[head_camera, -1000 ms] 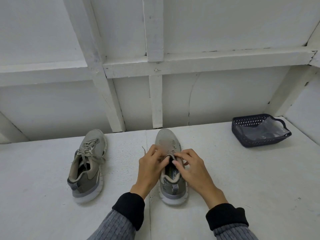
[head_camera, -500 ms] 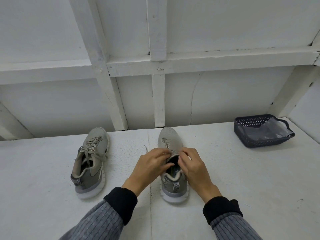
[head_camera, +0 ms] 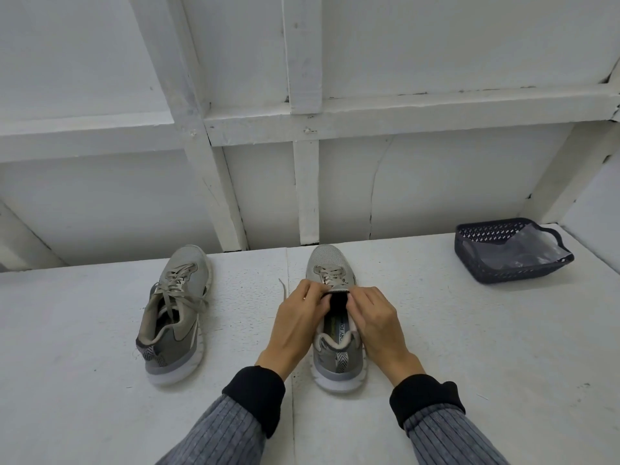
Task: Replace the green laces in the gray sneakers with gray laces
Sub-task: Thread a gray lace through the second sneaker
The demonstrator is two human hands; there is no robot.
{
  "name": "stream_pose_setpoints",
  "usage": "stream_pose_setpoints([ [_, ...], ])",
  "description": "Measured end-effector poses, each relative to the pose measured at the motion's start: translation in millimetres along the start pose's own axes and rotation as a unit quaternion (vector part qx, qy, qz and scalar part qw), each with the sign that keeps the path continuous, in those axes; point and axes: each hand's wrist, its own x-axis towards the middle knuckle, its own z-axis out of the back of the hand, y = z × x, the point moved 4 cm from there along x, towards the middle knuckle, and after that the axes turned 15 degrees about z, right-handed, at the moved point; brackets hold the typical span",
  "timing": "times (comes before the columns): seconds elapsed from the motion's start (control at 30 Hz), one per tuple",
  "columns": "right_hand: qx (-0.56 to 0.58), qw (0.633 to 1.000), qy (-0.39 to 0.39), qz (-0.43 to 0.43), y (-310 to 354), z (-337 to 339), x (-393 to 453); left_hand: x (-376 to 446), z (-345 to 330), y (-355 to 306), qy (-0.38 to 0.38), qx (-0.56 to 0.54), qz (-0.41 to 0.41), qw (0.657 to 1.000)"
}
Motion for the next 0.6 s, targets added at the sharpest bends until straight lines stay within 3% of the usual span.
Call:
stream_pose_setpoints([
  [0.23, 0.110, 0.989, -0.018, -0.100, -2, 3, 5, -2, 0, 8, -0.020, -0.123, 0.097, 0.987],
  [0.37, 0.193, 0.955, -0.045, -0.220, -5, 3, -3, -6, 0, 15, -0.012, -0.113, 0.150, 0.982],
  [0.47, 0.258, 0.905, -0.044, -0.336, -8, -1, -17, -11, 3, 19, -0.015, -0.120, 0.169, 0.978],
  [0.6, 0.275, 0.892, -0.011, -0.358, -9, -4, -28, -20, -5, 33, 0.019, -0.127, 0.198, 0.972],
])
